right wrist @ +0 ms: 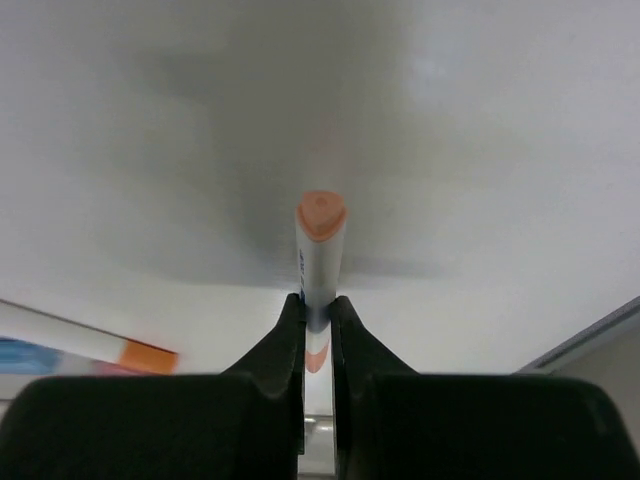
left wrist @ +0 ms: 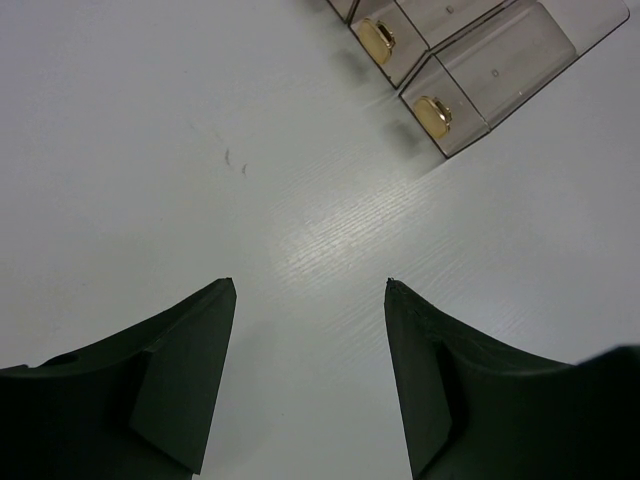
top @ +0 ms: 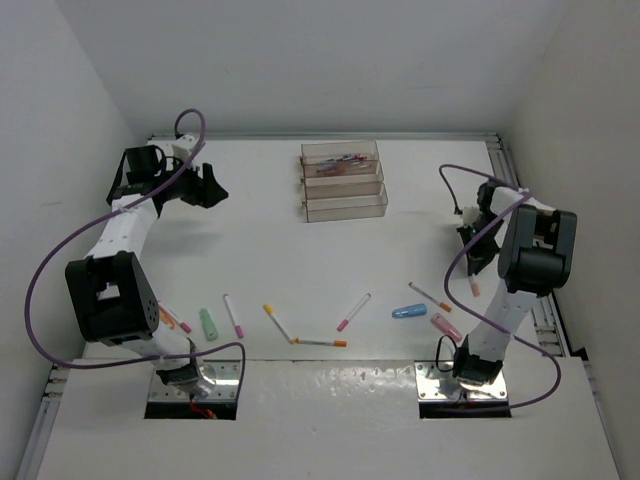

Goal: Sort the stationery into containers
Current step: Pick up the pen from the center of the board, then place the pen in the storage box.

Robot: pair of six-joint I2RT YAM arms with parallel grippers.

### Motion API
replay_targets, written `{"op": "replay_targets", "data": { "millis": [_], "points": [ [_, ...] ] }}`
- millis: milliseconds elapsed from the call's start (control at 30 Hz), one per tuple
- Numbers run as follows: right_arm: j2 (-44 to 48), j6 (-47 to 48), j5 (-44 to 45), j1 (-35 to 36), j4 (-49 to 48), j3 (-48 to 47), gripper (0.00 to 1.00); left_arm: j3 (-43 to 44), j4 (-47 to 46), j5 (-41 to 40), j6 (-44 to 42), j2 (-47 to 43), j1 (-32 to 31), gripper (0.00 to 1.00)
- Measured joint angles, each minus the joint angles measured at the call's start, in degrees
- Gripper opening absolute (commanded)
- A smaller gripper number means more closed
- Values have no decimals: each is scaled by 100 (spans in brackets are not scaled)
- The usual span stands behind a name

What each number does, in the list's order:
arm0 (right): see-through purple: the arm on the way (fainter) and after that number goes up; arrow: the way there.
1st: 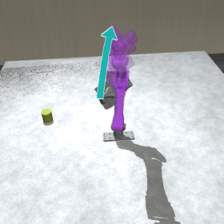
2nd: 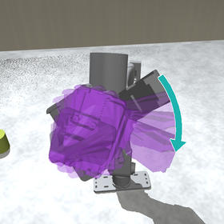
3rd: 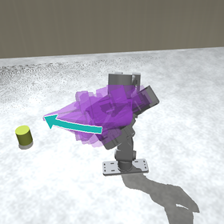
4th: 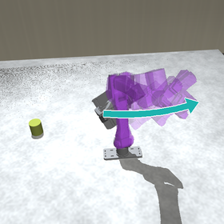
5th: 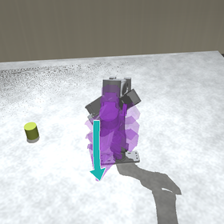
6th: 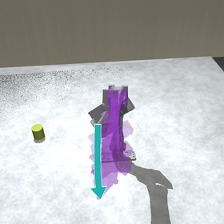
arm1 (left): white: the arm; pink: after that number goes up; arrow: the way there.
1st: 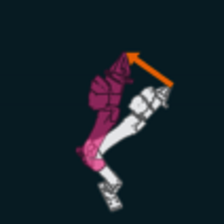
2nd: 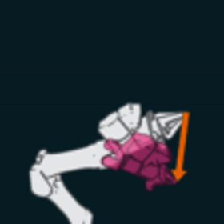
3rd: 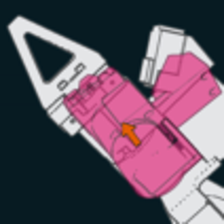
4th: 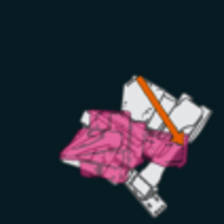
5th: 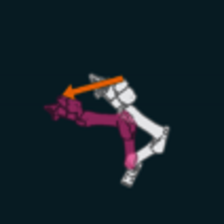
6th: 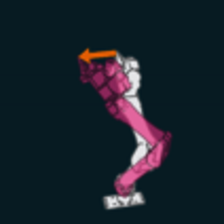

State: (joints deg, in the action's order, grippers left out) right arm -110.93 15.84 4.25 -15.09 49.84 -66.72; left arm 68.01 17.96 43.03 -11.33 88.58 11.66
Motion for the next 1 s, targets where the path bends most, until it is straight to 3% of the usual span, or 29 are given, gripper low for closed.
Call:
{"op": "replay_targets", "data": {
  "millis": [200,400,733,1000],
  "points": [
    [129,-1141,-966,326,70,-848,0,0,-2,9,7,-20,0,67],
    [914,-3421,-2181,664,-492,-960,0,4,-4,39,42,-20,0,68],
    [964,-6623,-2293,2452,-2162,-1622,0,107,68,157,76,33,0,68],
    [-387,-8485,-2122,2957,-3171,-2763,0,363,658,142,-402,33,2,68]
  ]
}}
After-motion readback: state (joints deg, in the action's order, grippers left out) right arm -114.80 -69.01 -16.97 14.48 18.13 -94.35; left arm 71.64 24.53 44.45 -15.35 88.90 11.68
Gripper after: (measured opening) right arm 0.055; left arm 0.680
